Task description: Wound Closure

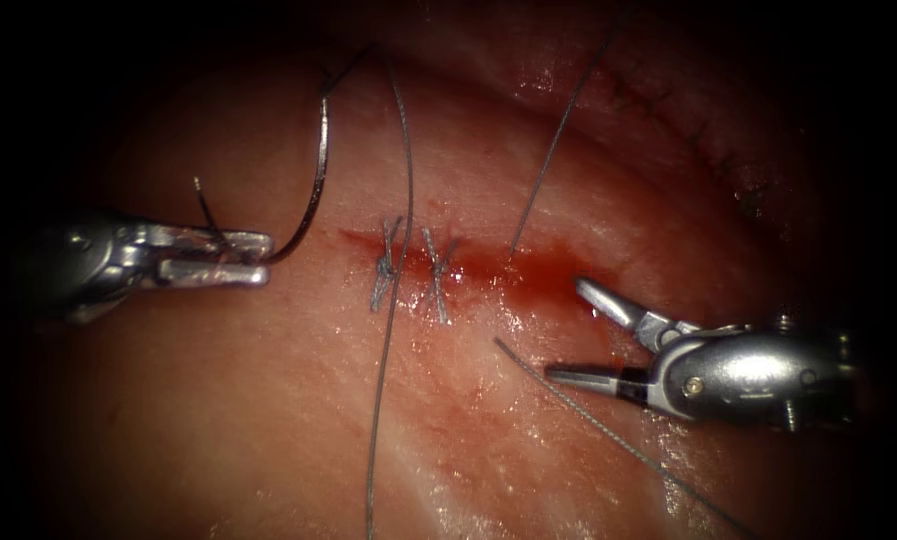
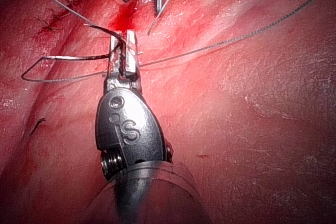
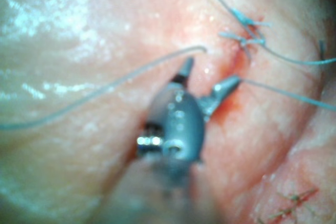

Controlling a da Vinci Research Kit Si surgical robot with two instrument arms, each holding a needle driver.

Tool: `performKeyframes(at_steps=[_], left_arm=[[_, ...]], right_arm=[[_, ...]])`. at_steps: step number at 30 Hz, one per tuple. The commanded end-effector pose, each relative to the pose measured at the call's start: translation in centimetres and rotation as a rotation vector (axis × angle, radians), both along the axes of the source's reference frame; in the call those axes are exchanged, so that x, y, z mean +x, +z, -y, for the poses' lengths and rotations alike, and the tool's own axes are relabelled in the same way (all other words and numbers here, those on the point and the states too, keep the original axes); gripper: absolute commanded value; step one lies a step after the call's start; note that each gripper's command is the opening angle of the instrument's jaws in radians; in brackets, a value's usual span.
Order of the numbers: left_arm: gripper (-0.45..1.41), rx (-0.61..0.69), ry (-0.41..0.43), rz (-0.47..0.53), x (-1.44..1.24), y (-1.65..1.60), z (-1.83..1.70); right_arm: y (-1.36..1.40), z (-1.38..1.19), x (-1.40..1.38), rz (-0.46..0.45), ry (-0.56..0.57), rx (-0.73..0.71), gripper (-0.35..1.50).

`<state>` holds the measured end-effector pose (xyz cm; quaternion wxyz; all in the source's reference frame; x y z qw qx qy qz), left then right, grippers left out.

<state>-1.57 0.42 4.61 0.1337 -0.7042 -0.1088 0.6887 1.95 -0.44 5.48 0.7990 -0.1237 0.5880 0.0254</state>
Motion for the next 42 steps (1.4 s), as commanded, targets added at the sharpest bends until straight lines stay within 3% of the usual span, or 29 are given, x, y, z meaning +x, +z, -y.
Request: performKeyframes(at_steps=[1,7,16,19,21,22,32,42], left_arm=[[-0.45,0.004,0.000,0.002,-0.04,0.06,0.07],[-0.45,0.004,0.000,0.002,-0.04,0.06,0.07],[-0.45,0.004,-0.001,0.001,-0.05,0.06,0.07],[-0.45,0.004,-0.001,0.001,-0.05,0.06,0.07],[-0.45,0.004,-0.001,0.001,-0.05,0.06,0.07],[-0.45,0.004,-0.001,0.001,-0.05,0.06,0.07],[-0.45,0.004,-0.002,0.001,-0.05,0.06,0.07],[-0.45,0.004,-0.002,0.001,-0.05,0.06,0.07]], right_arm=[[0.06,0.09,0.06,-0.005,-0.006,0.002,1.15],[0.08,0.15,0.10,-0.020,-0.021,-0.003,1.15],[0.13,0.13,0.50,-0.043,-0.037,-0.006,1.04],[0.20,0.14,0.57,-0.066,-0.054,-0.014,0.69],[0.24,0.16,0.58,-0.074,-0.067,-0.004,-0.28],[0.26,0.16,0.58,-0.078,-0.072,-0.005,-0.35],[0.17,0.26,0.51,-0.082,-0.066,0.026,-0.35],[-0.01,0.56,0.31,-0.084,-0.068,0.038,-0.35]])
